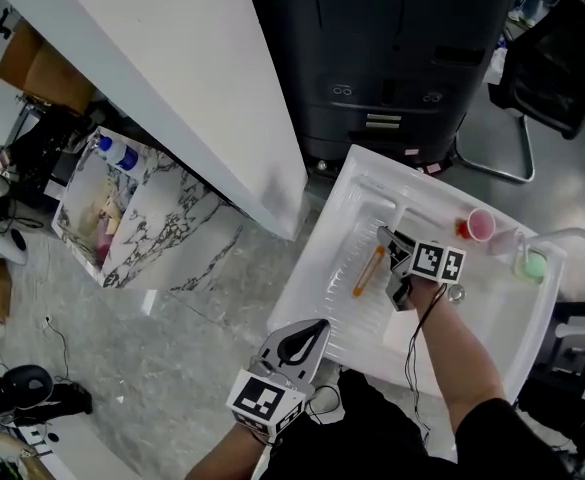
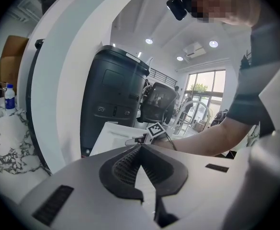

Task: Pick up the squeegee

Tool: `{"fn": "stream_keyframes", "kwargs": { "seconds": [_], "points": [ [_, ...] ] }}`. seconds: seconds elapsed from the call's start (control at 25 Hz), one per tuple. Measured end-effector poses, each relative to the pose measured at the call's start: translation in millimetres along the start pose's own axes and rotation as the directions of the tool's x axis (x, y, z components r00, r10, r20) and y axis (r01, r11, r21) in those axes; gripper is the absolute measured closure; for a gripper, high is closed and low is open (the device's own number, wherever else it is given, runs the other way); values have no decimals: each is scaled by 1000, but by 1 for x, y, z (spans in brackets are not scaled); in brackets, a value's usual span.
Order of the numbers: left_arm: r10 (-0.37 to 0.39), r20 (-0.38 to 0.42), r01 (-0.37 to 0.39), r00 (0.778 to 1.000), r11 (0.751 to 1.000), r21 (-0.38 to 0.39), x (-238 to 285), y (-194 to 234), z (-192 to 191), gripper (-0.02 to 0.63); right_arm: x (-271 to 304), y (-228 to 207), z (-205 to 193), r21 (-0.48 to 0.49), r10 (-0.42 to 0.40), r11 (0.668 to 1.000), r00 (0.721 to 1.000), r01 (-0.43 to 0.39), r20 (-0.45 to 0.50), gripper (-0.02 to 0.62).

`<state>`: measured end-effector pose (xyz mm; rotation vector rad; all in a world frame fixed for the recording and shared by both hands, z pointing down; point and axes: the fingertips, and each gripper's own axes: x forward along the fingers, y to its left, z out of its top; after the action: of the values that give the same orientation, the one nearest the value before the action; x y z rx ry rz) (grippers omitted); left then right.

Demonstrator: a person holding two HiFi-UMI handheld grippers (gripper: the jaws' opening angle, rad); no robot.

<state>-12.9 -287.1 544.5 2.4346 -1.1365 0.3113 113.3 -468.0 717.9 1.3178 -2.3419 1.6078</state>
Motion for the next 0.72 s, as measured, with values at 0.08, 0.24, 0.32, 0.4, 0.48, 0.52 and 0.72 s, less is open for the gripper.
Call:
{"fn": "stream_keyframes", "kwargs": {
  "seconds": [0.08, 0.24, 0.32, 0.4, 0.48, 0.52, 0.72],
  "points": [
    [2, 0, -2, 1000, 1000, 0, -1, 0, -1, 591, 0, 0, 0, 15, 7, 1000, 1000, -7, 5, 503],
    [2, 0, -2, 1000, 1000, -3, -6, -1, -1, 591, -6, 6, 4, 39, 33, 999, 999, -34, 33, 522],
    [4, 3, -4, 1000, 1000, -2, -10, -1, -1, 591, -10, 11, 7, 34, 42, 998, 998, -44, 48, 532],
    [8, 7, -8, 1000, 1000, -3, -13, -2, 0, 591, -11, 18, 7, 15, 51, 999, 997, -51, 49, 538],
    [9, 15, -9, 1000, 1000, 4, -16, -3, 2, 591, -14, 25, 8, 0, 60, 998, 997, -60, 50, 538],
    [7, 20, -7, 1000, 1000, 8, -18, -4, 3, 591, -16, 29, 9, -5, 65, 998, 996, -65, 54, 538],
    [-12, 28, 12, 1000, 1000, 21, -32, -10, 4, 591, -28, 52, 10, -41, 85, 996, 993, -82, 77, 538]
  ]
}}
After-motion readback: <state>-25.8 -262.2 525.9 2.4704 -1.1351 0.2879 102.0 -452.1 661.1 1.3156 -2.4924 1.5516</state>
